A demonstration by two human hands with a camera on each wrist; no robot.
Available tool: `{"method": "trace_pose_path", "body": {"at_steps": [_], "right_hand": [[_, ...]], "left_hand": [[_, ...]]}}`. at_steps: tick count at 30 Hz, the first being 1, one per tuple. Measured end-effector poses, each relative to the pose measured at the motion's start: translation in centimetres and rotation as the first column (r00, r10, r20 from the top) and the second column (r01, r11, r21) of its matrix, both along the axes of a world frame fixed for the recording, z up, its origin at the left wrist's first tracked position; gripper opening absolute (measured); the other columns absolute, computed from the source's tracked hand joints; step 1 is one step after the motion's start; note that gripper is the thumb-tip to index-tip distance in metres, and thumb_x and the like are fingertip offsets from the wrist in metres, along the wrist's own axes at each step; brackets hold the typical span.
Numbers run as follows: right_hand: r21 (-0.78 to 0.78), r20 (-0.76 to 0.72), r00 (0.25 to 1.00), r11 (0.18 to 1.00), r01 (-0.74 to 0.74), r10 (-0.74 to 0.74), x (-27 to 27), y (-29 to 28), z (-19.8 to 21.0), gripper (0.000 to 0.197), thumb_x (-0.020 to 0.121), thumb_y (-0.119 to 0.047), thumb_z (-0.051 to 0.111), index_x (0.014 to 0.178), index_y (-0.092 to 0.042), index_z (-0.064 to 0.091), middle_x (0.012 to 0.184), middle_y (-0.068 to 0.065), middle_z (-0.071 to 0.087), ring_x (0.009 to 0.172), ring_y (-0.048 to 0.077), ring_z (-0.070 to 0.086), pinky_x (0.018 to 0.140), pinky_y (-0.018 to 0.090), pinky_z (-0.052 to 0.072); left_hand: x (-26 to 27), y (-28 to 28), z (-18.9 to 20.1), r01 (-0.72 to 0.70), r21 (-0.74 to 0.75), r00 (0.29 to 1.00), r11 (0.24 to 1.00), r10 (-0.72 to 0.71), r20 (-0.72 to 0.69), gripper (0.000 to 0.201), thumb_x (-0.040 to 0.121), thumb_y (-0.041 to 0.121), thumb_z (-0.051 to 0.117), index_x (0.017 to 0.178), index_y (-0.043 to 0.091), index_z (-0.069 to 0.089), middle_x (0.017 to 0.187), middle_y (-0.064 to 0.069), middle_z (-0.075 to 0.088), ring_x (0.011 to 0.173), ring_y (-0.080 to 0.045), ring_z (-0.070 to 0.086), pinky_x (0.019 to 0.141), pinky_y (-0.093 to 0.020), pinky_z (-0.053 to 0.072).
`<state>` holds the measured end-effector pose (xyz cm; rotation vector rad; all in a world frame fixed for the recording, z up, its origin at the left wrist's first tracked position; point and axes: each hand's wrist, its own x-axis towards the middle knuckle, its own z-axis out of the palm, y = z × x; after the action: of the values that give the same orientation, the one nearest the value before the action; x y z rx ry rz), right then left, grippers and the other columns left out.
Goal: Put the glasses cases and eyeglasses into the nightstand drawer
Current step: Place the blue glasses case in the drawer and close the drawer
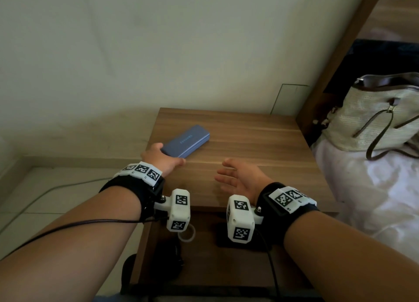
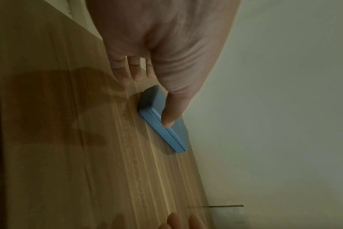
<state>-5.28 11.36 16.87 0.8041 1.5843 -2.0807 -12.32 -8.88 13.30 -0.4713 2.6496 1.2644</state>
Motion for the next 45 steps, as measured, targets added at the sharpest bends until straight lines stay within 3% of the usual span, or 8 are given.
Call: {"method": "trace_pose_path", "body": {"at_steps": [3, 9, 15, 20, 27, 36, 40, 45], "right_hand": [[-0.025, 0.006, 1.0, 0.999, 0.023, -0.023, -0.5, 0.5, -0.7, 0.041, 0.096, -0.025, 0.051, 0.135, -0.011, 0.048, 0.119, 0.009, 0.061, 0.098, 0.021, 0.063, 0.071, 0.037, 0.052], [-0.03, 0.013, 0.999, 0.999, 0.035, -0.035, -1.4, 1.6, -1.8, 0.041, 0.096, -0.025, 0.052, 0.134, -0.011, 0.047, 0.113, 0.009, 0.064, 0.099, 0.022, 0.064, 0.075, 0.041, 0.053], [-0.029, 0.024, 0.999, 0.998, 0.048, -0.047, -1.4, 2.1, -2.4, 0.041, 0.095, -0.024, 0.053, 0.133, -0.012, 0.048, 0.112, 0.01, 0.065, 0.097, 0.022, 0.065, 0.072, 0.042, 0.054], [-0.023, 0.016, 0.998, 0.998, 0.055, -0.055, -0.8, 2.5, -2.1, 0.04, 0.095, -0.023, 0.052, 0.133, -0.01, 0.048, 0.114, 0.011, 0.064, 0.098, 0.022, 0.064, 0.073, 0.042, 0.054], [0.013, -0.015, 0.997, 0.997, 0.079, -0.079, 0.6, 2.9, -0.5, 0.042, 0.096, -0.027, 0.052, 0.134, -0.009, 0.048, 0.114, 0.01, 0.062, 0.097, 0.022, 0.064, 0.076, 0.04, 0.054], [0.198, -0.009, 0.994, 0.975, 0.105, -0.105, 4.2, 4.7, 1.2, 0.057, 0.094, -0.043, 0.051, 0.141, -0.014, 0.038, 0.126, 0.016, 0.053, 0.113, 0.032, 0.058, 0.091, 0.046, 0.052], [0.257, 0.019, 0.997, 0.964, 0.07, -0.077, 6.3, 5.8, 1.7, 0.051, 0.093, -0.044, 0.052, 0.132, -0.014, 0.043, 0.12, 0.016, 0.053, 0.095, 0.03, 0.062, 0.064, 0.039, 0.052], [0.357, 0.109, 0.993, 0.932, -0.07, 0.033, 8.5, 7.0, 1.5, 0.028, 0.096, -0.033, 0.052, 0.111, -0.01, 0.044, 0.089, 0.007, 0.05, 0.07, 0.022, 0.057, 0.06, 0.032, 0.047]], "left_hand": [[-1.1, 0.0, -0.9, 0.008, -0.033, 1.0, 0.999, -0.008, 0.023, 0.106, 0.06, 0.038, 0.088, 0.147, 0.014, 0.033, 0.144, -0.012, 0.043, 0.129, -0.03, 0.046, 0.105, -0.039, 0.041], [-2.9, 0.1, -1.7, 0.063, -0.111, 0.997, 0.992, -0.057, 0.059, 0.108, 0.058, 0.042, 0.087, 0.147, 0.015, 0.033, 0.142, -0.01, 0.045, 0.125, -0.031, 0.049, 0.104, -0.044, 0.044], [-3.0, 0.2, -1.8, 0.063, -0.109, 0.998, 0.992, -0.061, 0.02, 0.086, 0.065, 0.029, 0.086, 0.138, 0.011, 0.045, 0.133, -0.011, 0.055, 0.115, -0.031, 0.057, 0.092, -0.036, 0.047], [-1.8, 0.1, -1.3, 0.095, -0.076, 0.995, 0.993, -0.095, 0.009, 0.072, 0.068, 0.037, 0.083, 0.13, 0.015, 0.053, 0.123, -0.005, 0.061, 0.097, -0.022, 0.057, 0.077, -0.028, 0.043], [0.8, 0.6, 0.6, 0.197, 0.004, 0.978, 0.98, -0.197, 0.067, 0.048, 0.063, 0.047, 0.081, 0.103, 0.029, 0.062, 0.1, 0.006, 0.065, 0.095, -0.018, 0.061, 0.086, -0.033, 0.049], [5.6, 1.8, 3.2, 0.438, 0.019, 0.888, 0.899, -0.436, 0.144, 0.062, 0.068, 0.047, 0.079, 0.124, 0.027, 0.062, 0.109, 0.007, 0.062, 0.106, -0.016, 0.056, 0.091, -0.029, 0.039], [7.8, 2.3, 4.0, 0.547, 0.004, 0.818, 0.837, -0.536, 0.211, 0.063, 0.066, 0.051, 0.078, 0.123, 0.031, 0.062, 0.119, 0.008, 0.062, 0.111, -0.015, 0.053, 0.099, -0.032, 0.037], [9.9, 3.2, 4.6, 0.6, 0.114, 0.734, 0.792, -0.601, 0.317, 0.038, 0.067, 0.043, 0.081, 0.1, 0.042, 0.064, 0.108, 0.005, 0.066, 0.101, -0.017, 0.062, 0.093, -0.038, 0.049]]}}
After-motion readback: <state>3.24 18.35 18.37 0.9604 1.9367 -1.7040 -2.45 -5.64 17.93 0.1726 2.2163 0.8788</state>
